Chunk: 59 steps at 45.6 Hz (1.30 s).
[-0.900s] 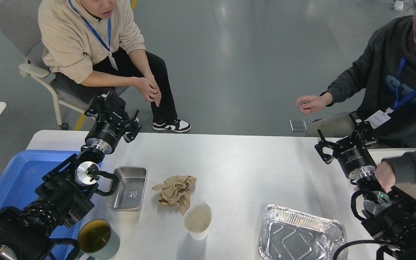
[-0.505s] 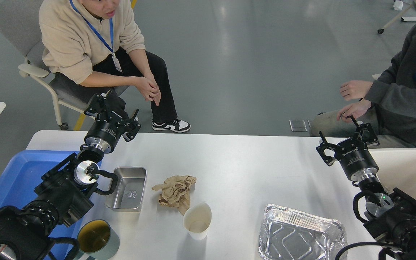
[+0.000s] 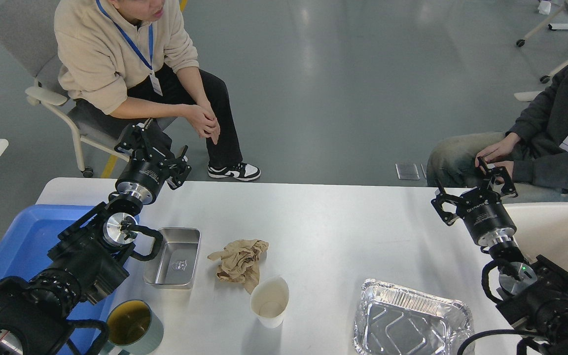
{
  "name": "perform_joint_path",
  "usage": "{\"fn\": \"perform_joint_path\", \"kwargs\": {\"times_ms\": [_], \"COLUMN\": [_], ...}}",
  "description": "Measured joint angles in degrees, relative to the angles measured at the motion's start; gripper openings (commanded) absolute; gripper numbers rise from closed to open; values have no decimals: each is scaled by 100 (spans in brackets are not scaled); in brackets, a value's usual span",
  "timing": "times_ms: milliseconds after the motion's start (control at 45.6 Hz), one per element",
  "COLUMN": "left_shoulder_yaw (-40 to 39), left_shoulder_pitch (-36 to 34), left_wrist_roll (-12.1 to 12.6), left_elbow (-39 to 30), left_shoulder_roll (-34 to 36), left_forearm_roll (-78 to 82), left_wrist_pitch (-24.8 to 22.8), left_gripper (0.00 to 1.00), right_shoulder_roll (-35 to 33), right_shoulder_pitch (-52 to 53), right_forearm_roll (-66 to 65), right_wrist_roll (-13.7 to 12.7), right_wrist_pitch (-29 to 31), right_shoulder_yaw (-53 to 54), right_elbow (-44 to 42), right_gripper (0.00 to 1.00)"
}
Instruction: Tidy desktop
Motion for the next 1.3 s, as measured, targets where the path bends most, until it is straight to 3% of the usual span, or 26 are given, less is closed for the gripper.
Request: {"fn": "perform_joint_path", "kwargs": {"times_ms": [88,154,220,307,483,768,922,988,1010,1163,1295], "left_shoulder_yaw": [283,464,544,673,1113,1029,1000,999,989,953,953], "left_shoulder_pitch": [313,650,953,1185,1765,3047,3342,3361,3363,3242,3070], "left_wrist_roll": [55,176,390,688,966,1232,1328,1461,1578,1716,1720], "left_elbow": [-829,-1895,-3024,-3792,-5189,-8008,-8504,-8529,-8535,-8538,-8537], "left_shoulder_roll": [253,630,1021,1427,2840,6069,7496,7989,8394,9396,9838], "left_forearm_roll": [21,21,21,35,18,-79,-361,-477,-534,-729,-833], "left_wrist_pitch": [510,1043,1594,2075,2257,2310,2021,1646,1272,456,60], "left_gripper": [97,97,97,97,97,97,97,97,97,97,97], "right_shoulder_roll": [0,0,0,1,-4,91,112,108,90,71,68], "right_shoulder_pitch": [1,1,-5,-18,-30,-17,-39,-86,-119,-147,-172], "right_forearm_roll": [0,-1,-1,-6,-8,-25,-27,-28,-32,-35,-35], "right_wrist_roll": [0,0,0,0,0,7,7,7,8,8,8], "right_wrist_pitch": [0,-1,-1,-1,6,-8,-10,-10,-10,5,15], "right_shoulder_yaw": [-2,-3,-4,-13,-28,-30,-30,-30,-30,-30,-36], "right_elbow": [0,0,0,0,-1,-7,-14,-14,-9,-2,3], "right_gripper": [100,100,100,100,100,100,100,100,100,100,100]}}
